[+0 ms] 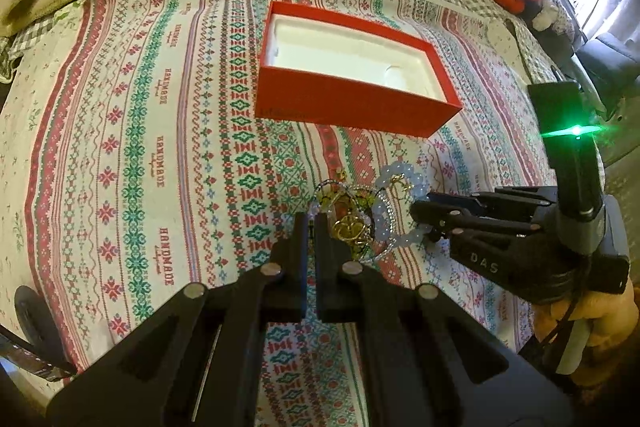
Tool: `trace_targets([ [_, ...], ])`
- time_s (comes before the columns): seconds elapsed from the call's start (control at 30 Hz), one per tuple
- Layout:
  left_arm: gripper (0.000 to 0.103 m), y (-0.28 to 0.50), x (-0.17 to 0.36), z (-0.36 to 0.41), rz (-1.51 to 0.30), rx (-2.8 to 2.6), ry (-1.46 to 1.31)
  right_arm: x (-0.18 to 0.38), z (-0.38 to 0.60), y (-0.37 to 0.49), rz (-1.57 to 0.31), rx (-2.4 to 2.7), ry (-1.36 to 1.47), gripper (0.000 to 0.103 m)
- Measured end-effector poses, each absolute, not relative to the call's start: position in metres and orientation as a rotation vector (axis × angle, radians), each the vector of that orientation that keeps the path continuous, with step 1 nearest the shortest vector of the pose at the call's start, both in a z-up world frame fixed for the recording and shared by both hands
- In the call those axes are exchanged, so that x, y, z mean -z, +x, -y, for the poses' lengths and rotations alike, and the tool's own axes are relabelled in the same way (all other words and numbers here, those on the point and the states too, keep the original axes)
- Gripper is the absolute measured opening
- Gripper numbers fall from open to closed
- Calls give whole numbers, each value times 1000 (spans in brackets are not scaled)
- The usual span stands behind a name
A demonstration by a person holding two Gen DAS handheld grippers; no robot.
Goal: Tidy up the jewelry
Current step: 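Grasp the thin dark beaded bracelet with left tool while right tool grasps light blue bracelet, then carry both bracelets into the red box and open both tools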
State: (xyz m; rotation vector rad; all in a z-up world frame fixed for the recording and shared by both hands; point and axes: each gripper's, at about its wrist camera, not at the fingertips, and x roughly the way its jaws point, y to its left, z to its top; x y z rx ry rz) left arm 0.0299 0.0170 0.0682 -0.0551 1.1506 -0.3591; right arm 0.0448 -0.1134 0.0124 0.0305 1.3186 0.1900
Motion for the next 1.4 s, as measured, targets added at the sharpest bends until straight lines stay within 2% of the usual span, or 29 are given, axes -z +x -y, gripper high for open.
trace_targets([
  [0.8,3,29,-112,-15,-1037,383,-122,-110,153,28,-1106,-283,179,12],
  [1.4,4,69,-121,19,-967,424,-187,-142,165,54,-980,-239,225,12],
])
